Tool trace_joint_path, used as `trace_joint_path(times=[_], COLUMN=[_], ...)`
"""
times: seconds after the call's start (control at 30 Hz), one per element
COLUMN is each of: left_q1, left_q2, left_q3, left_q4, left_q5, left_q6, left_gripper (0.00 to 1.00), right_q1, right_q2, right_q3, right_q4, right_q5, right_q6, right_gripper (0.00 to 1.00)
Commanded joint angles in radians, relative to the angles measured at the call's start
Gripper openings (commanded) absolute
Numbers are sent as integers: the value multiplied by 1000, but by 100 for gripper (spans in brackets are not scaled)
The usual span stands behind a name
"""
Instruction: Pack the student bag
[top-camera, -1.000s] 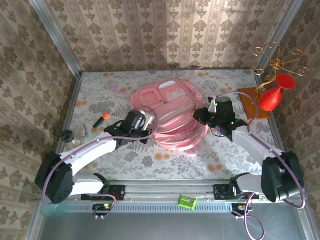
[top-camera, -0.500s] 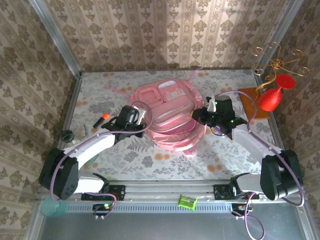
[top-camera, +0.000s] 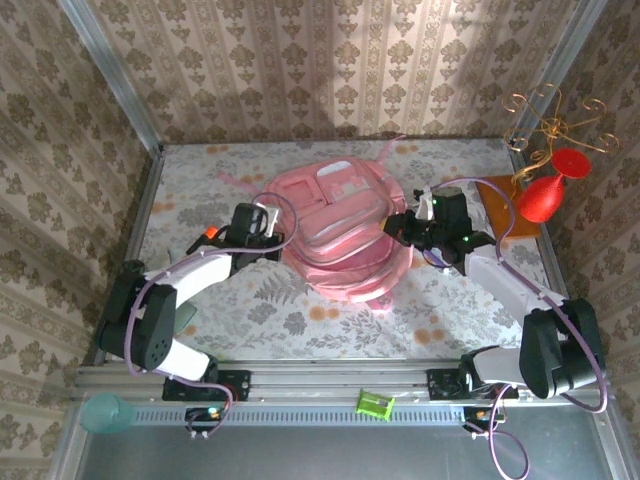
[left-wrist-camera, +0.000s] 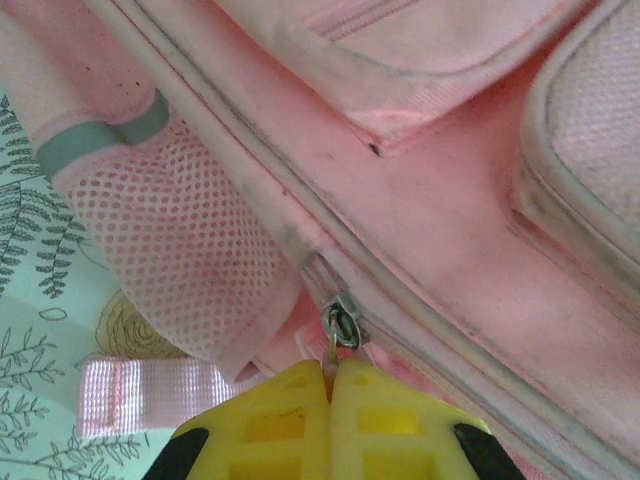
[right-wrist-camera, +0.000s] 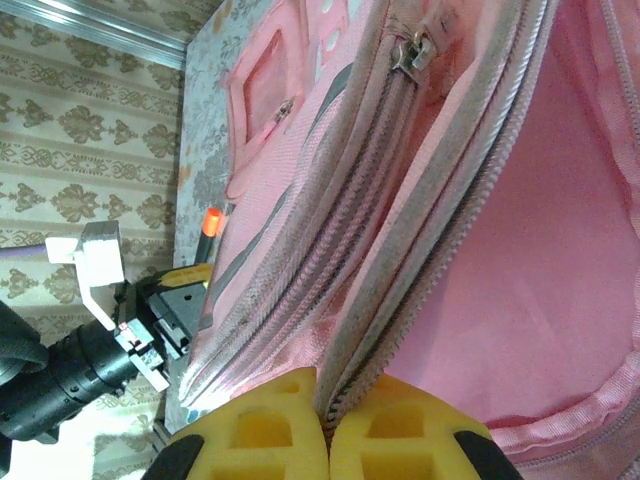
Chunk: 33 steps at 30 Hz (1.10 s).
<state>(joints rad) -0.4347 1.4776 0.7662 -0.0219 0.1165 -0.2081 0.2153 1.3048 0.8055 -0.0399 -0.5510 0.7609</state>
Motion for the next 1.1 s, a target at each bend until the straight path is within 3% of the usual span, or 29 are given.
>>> trace_joint_path(times=[0.0,0.2,0.47,0.63,0.77,0.83,0.9,1.0,1.07], left_q1=[68,100,136,127,116,88,7,-162,-233], left_q2=[38,121,161,1,-222,-314,-375,-364,-313], left_q3=[6,57,93,11,-50,-59,-66,-49,-22], left_q4=[-20,-3,1,-5,-7,15,77,153,170], left_q5=[-70,-28,4,22,-37,-31,-20,-36,-42], left_q6=[-2,0,-19,-48,-51,-40,24,194,306], left_gripper=[0,0,18,42,67,79,92,100,100], right_q1=[-29,-35,-42,-30,41,82,117,165,182], right_q2=[1,19,24,13,-44,-52,-43,-21,-12], right_q3=[63,92,120,105,25,-1,-6,15,29], right_q4=[-8,-22,-39,25,157,222,261,273,263], right_q5=[-14,-53,-72,-44,103,155,198,218,228], right_q6=[-42,-55,-68,18,139,179,211,223,227], right_gripper=[0,0,0,0,0,0,0,0,0])
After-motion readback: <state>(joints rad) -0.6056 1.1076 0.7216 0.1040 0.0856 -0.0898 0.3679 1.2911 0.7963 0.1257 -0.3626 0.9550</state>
